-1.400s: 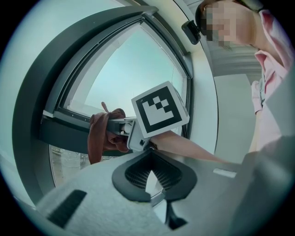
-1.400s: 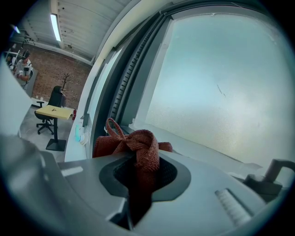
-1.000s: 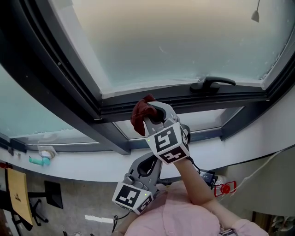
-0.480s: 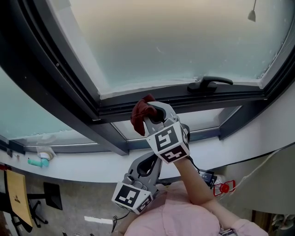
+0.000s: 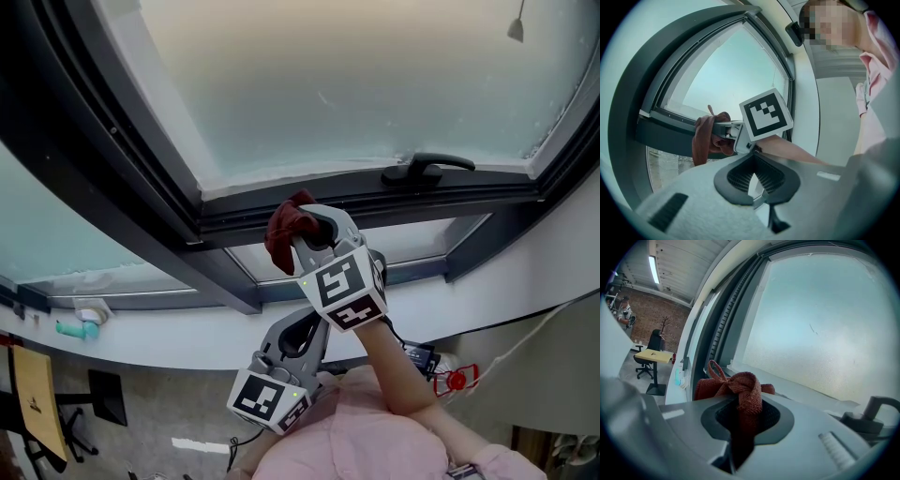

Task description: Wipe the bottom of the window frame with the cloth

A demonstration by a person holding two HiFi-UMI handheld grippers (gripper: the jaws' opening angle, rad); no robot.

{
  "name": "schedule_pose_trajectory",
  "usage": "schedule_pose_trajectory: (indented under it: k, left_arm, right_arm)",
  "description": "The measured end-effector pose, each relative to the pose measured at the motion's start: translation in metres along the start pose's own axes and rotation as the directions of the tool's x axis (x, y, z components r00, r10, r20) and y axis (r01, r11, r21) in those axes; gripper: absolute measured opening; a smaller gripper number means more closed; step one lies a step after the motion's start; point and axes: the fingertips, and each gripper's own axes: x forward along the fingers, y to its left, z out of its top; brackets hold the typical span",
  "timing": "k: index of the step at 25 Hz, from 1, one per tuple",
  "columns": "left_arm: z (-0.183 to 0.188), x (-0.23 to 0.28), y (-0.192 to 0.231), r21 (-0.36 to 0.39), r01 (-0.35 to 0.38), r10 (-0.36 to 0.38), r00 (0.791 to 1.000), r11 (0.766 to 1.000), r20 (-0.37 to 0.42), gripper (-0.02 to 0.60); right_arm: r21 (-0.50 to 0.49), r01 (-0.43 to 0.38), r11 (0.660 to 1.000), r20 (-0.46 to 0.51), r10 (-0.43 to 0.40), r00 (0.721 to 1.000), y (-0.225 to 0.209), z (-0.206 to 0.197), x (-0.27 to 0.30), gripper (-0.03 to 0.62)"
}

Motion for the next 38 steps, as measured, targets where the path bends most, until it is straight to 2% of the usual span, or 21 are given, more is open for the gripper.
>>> schedule_pose_trajectory:
  k: [6, 27, 38]
  left_arm:
    - [0.000, 0.000, -0.001, -0.003, 0.005, -0.005, 1.000, 1.000, 0.002, -0.003]
    - [-0.002, -0.009, -0.017, 0.005, 0.018, -0.018, 1.000, 1.000, -0.003, -0.003]
    - [-0.002, -0.016, -0.014, -0.002, 0.003, -0.003, 1.000, 1.000, 0.007, -0.002]
  right_arm:
    - [0.001, -0.004, 1.000, -0.001, 0.004, 1.000, -0.001, -0.001, -0.001, 0.058]
    - [0.058, 0.107, 0.993, -0.020, -0.106, 0.994, -0.039, -0.020, -0.028, 0.058]
    - [0.080, 0.133, 0.988, -0.023, -0.132, 0.991, -0.049, -0.026, -0.036, 0.058]
